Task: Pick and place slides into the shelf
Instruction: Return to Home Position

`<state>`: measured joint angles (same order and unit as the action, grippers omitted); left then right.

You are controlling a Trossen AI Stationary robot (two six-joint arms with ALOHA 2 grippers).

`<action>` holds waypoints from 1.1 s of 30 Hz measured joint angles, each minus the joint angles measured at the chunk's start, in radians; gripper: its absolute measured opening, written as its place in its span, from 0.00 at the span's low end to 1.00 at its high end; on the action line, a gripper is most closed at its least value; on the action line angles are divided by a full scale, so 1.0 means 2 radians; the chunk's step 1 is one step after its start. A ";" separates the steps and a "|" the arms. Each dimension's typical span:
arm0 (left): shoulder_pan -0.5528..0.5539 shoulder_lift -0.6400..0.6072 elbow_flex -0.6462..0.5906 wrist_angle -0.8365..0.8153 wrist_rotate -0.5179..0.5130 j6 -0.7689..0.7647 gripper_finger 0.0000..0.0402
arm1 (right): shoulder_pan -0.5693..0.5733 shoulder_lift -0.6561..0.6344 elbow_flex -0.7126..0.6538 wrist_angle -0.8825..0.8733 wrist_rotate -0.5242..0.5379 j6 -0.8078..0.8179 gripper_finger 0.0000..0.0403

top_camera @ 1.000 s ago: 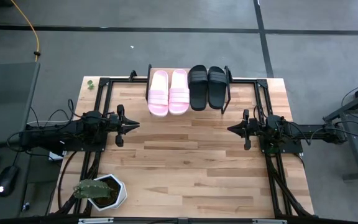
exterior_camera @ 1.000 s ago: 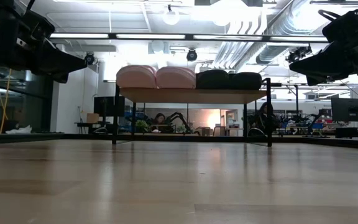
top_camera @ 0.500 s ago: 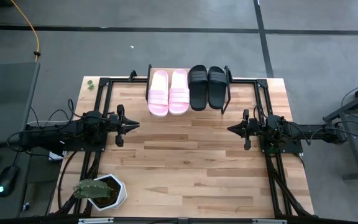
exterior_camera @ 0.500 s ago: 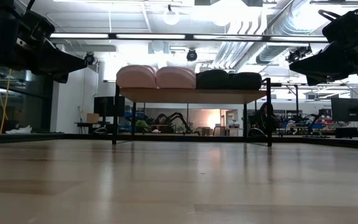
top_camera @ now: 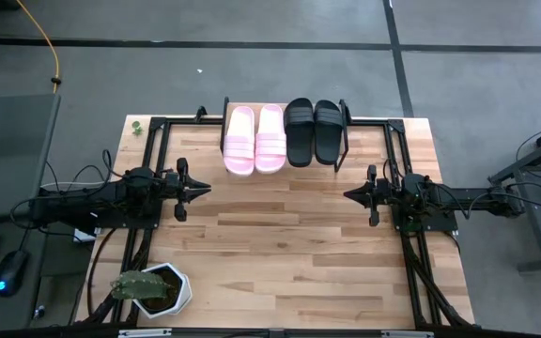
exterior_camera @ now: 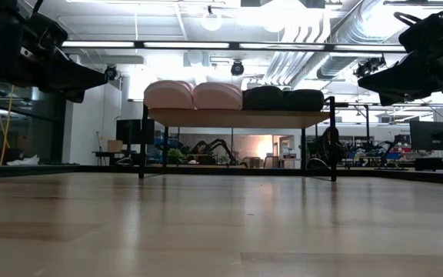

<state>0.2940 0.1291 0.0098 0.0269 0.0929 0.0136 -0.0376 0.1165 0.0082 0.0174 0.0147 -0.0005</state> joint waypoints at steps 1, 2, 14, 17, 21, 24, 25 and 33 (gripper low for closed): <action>0.000 0.000 0.000 0.000 0.000 0.000 0.09 | 0.000 0.000 0.000 0.000 0.000 0.000 0.00; 0.000 0.000 0.000 0.000 0.000 0.000 0.09 | 0.000 0.000 0.000 0.000 0.000 0.000 0.00; 0.000 0.000 0.000 0.000 0.000 0.000 0.09 | 0.000 0.000 0.000 0.000 0.000 0.000 0.00; 0.000 0.000 0.000 0.000 0.000 0.000 0.09 | 0.000 0.000 0.000 0.000 0.000 0.000 0.00; 0.000 0.000 0.000 0.000 0.000 0.000 0.09 | 0.000 0.000 0.000 0.000 0.000 0.000 0.00; 0.000 0.000 0.000 0.000 0.000 0.000 0.09 | 0.000 0.000 0.000 0.000 0.000 0.000 0.00; 0.000 0.000 0.000 0.000 0.000 0.000 0.09 | 0.000 0.000 0.000 0.000 0.000 0.000 0.00; 0.000 0.000 0.000 0.000 0.000 0.000 0.09 | 0.000 0.000 0.000 0.000 0.000 0.000 0.00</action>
<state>0.2943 0.1289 0.0097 0.0269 0.0931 0.0138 -0.0376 0.1165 0.0082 0.0176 0.0147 -0.0004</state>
